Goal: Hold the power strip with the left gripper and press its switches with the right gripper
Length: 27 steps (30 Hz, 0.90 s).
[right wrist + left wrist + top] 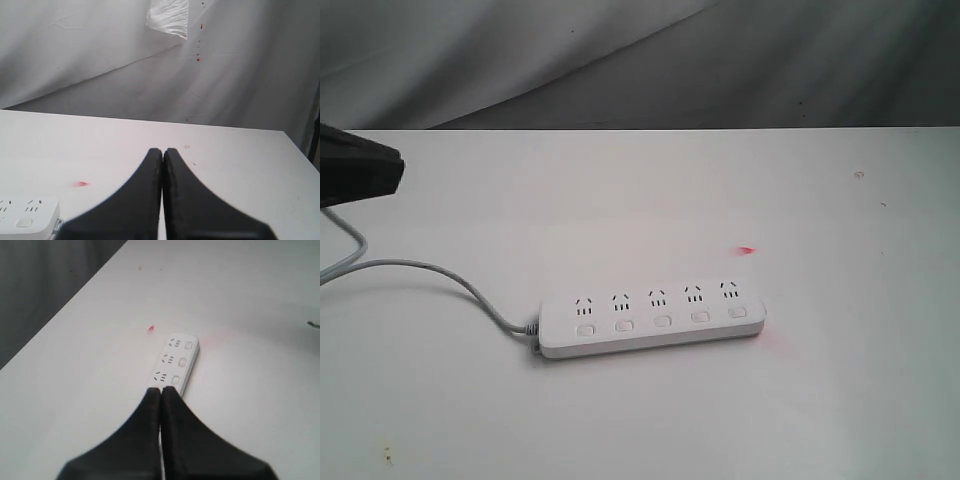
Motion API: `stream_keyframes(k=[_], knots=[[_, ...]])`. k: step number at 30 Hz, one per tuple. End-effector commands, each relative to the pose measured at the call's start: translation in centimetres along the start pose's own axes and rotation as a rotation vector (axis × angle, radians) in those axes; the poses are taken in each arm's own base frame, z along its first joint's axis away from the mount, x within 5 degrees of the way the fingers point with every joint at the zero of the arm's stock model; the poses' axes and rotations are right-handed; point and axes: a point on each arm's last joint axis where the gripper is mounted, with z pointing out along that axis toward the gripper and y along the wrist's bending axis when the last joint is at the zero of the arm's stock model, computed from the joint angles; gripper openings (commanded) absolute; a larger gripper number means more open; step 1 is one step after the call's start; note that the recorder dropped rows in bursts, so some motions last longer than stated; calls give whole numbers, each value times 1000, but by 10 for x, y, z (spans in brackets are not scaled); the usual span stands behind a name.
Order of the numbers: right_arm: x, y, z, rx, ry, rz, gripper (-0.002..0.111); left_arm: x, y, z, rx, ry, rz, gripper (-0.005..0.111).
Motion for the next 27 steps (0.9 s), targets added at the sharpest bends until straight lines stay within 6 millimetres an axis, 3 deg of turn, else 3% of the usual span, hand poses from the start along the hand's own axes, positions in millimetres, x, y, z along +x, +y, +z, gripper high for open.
stream_keyframes(k=[1,5,9,12,16,21,24,27], knots=[[1,-1,0,11,-4,-4,0,-7,-10,-14,-17,-81,-49,0],[1,-1,0,11,-4,-4,0,-8,-14,-19,-27,-96,-36,0],[1,-1,0,11,-4,-4,0,-4,-5,-26,-186,-46,61,0],[1,-1,0,11,-4,-4,0,-3,-7,-46,-338,-57,54,0],[1,-1,0,11,-4,-4,0,9,-26,-85,-530,-56,-54,0],[1,-1,0,11,-4,-4,0,40,-47,-109,-712,-94,-111,0],[1,-1,0,11,-4,-4,0,68,-57,-105,-766,-146,-190,0],[1,-1,0,11,-4,-4,0,93,-59,-91,-826,-186,-142,0]])
